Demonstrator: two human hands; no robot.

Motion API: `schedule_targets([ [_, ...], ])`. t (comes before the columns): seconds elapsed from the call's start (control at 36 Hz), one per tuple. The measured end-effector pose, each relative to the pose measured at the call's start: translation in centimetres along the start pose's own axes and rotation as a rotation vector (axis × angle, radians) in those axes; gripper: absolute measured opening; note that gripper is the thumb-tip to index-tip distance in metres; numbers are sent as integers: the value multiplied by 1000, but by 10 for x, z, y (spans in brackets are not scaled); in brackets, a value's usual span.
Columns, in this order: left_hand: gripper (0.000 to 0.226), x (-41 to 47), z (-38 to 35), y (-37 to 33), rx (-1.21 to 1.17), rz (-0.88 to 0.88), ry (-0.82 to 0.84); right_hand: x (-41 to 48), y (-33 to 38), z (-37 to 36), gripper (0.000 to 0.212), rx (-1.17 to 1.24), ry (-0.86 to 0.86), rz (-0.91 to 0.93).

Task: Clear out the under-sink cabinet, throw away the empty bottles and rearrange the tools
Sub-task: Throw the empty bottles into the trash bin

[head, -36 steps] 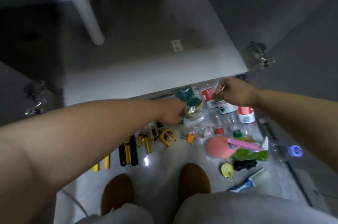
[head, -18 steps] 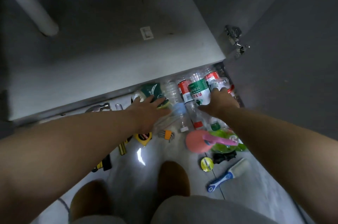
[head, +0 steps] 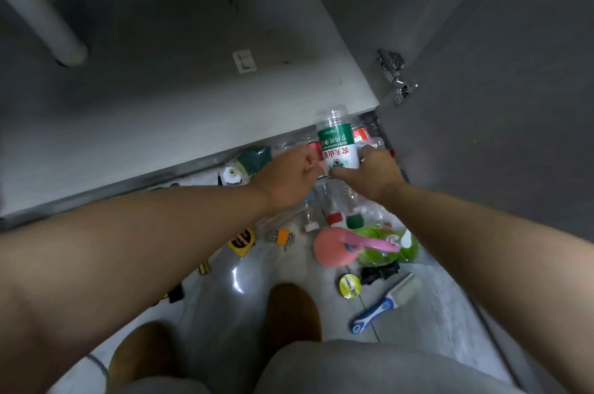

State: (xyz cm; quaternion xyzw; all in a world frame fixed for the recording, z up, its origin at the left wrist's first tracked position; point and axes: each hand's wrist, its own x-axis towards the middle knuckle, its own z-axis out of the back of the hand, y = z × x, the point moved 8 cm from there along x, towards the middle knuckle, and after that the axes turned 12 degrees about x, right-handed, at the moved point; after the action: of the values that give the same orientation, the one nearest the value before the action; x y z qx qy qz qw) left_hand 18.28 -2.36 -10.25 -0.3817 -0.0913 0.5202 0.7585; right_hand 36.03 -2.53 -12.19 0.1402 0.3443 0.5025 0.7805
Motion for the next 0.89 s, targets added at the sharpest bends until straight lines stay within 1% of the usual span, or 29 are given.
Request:
schedule_targets([
  [0.03,25,2,-3,-6,-155,48,43,-3,1,5,44,126,14,8],
  [0.08,19,6,-10,-26,-418,19,128,-10,6,11,25,394,93,28],
  [0.11,18,8,-11,-35,-492,-10,158,-13,7,11,18,515,156,21],
  [0.14,25,10,-11,-41,-524,-20,179,-17,8,10,13,621,224,0],
  [0.19,50,14,-9,-43,-539,8,196,-23,8,10,17,803,354,-66],
  [0.22,60,17,-8,-42,-549,20,201,-26,7,11,24,886,398,-107],
  [0.28,73,21,-5,-37,-529,43,192,-27,1,17,48,990,385,-175],
  [0.31,76,22,-3,-32,-497,64,164,-25,-6,22,53,985,330,-196],
  [0.33,76,23,0,-26,-471,85,130,-22,-14,25,51,919,261,-203],
  [0.36,73,23,1,-20,-459,109,105,-20,-23,29,46,772,186,-198],
  [0.42,66,24,2,-6,-469,151,80,-13,-41,37,30,337,32,-195],
  [0.44,65,23,3,0,-466,167,72,-10,-50,39,32,140,-17,-232],
  [0.47,64,22,5,7,-456,180,61,-8,-58,38,48,0,-39,-292],
  [0.53,63,20,8,20,-442,208,41,-6,-70,29,84,-146,1,-379],
  [0.56,62,18,10,26,-442,225,35,-4,-73,23,97,-202,35,-386],
  [0.58,62,17,11,33,-446,244,30,-1,-75,16,104,-236,59,-393],
  [0.64,60,14,11,43,-449,265,33,3,-82,8,107,-209,51,-426],
  [0.69,59,11,11,50,-451,276,43,9,-85,3,97,-153,17,-438],
  [0.75,57,8,12,55,-462,281,62,15,-84,3,86,-145,-14,-424],
  [0.89,61,4,23,57,-396,287,94,20,-73,11,81,-134,-63,-355],
])
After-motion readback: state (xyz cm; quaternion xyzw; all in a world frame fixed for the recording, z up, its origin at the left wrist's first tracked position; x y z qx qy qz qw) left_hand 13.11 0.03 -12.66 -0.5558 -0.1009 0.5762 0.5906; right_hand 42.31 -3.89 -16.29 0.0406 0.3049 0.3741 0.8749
